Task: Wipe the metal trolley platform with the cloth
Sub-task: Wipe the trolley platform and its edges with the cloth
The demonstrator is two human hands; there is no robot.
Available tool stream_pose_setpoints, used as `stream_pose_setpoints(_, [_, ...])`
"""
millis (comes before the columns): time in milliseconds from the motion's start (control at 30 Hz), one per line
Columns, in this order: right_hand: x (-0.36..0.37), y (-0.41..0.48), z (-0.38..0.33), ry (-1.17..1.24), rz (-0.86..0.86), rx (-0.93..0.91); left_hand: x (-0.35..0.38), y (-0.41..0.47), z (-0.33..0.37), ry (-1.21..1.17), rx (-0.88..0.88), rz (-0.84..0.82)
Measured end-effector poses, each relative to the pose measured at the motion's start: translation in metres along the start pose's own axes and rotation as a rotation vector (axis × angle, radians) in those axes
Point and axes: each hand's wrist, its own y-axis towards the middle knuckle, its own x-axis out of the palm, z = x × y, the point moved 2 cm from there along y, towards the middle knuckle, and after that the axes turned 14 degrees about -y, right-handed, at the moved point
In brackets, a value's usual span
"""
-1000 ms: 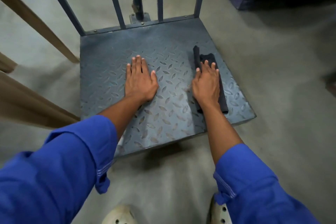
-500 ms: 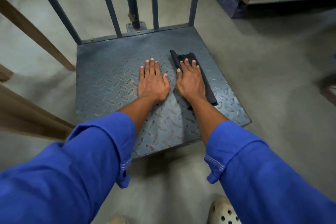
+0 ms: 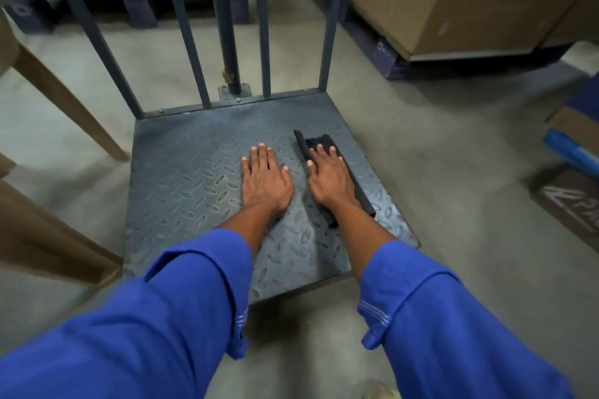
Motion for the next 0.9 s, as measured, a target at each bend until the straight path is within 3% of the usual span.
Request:
stream_pose_setpoints(133, [-0.004, -0.019, 0.019, -0.070, 0.050, 0.262, 0.001, 0.000, 0.000, -0.016, 0.008, 0.011])
stream_pose_setpoints(300, [0.006, -0.034, -0.012, -0.091, 0.009, -0.163, 0.001, -0.002, -0.008, -0.025, 0.051, 0.006])
stream_pose_setpoints(367, [0.000, -0.023, 0.005, -0.071, 0.005, -0.178, 0.001, -0.003, -0.011, -0.023, 0.076, 0.016])
stream_pose_setpoints(533, [-0.006, -0.013, 0.056, -0.158, 0.008, 0.048, 0.000, -0.003, -0.014, -0.018, 0.094, 0.008])
stream_pose_setpoints(767, [-0.011, -0.013, 0.031, -0.069, 0.173, 0.301, 0.000, 0.010, -0.008, -0.010, 0.089, 0.017])
stream_pose_setpoints(900, [-0.021, 0.007, 0.021, -0.280, 0.106, 0.253, 0.003, 0.020, -0.003, -0.002, 0.086, 0.033])
